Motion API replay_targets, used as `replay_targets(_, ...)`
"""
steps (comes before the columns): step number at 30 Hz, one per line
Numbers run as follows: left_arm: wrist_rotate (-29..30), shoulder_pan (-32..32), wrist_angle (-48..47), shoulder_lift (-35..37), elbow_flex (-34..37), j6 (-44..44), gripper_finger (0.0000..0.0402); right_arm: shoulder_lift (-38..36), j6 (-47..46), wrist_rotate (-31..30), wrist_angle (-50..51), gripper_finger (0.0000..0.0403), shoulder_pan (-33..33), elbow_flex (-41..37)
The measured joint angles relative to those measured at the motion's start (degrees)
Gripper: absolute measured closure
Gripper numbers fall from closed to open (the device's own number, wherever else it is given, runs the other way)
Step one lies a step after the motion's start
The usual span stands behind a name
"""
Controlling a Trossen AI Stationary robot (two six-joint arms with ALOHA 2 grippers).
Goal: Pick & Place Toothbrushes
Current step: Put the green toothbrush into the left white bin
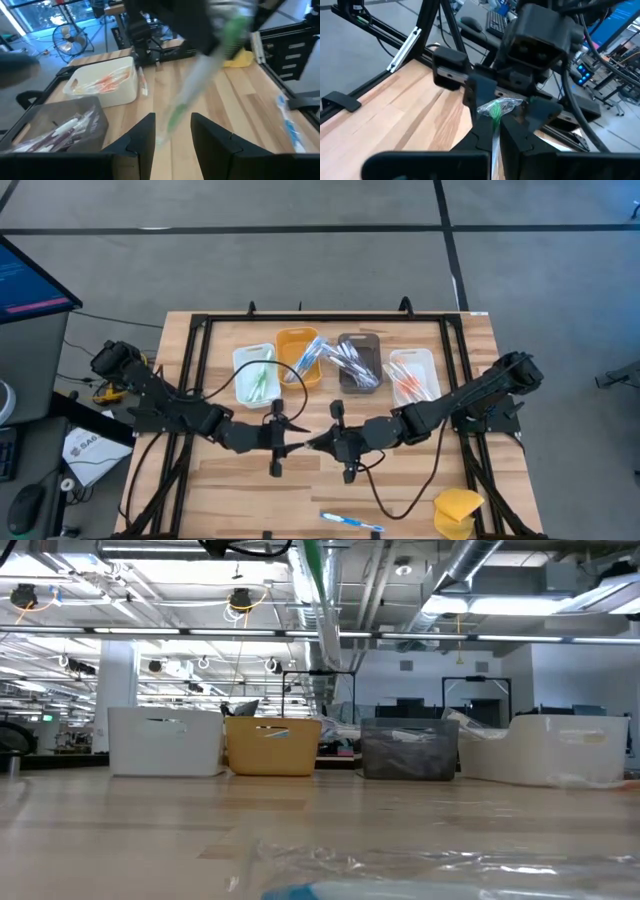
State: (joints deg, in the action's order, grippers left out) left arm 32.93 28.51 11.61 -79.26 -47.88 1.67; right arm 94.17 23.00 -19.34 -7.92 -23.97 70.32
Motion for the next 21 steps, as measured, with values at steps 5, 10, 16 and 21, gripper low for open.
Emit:
replay_targets(5,0.0,-1.7,0.1,0.0,0.0,-0.4,0.0284,0.0,0.0,0.0,-0.1,0.0400,0.0,0.0)
replay_targets(10,-6.3,-2.9,1.0,0.0,0.0,-0.4,0.0284,0.0,0.0,0.2,-0.2,0.0400,0.4,0.0)
replay_targets(16,-11.3,-3.3,1.8,0.0,0.0,-0.4,0.0284,0.0,-0.1,0.1,-0.3,0.0400,0.6,0.0)
replay_targets(21,-12.4,-3.3,2.6,0.0,0.0,-0.4,0.0284,0.0,0.1,0.1,-0.3,0.0401,0.5,0.0)
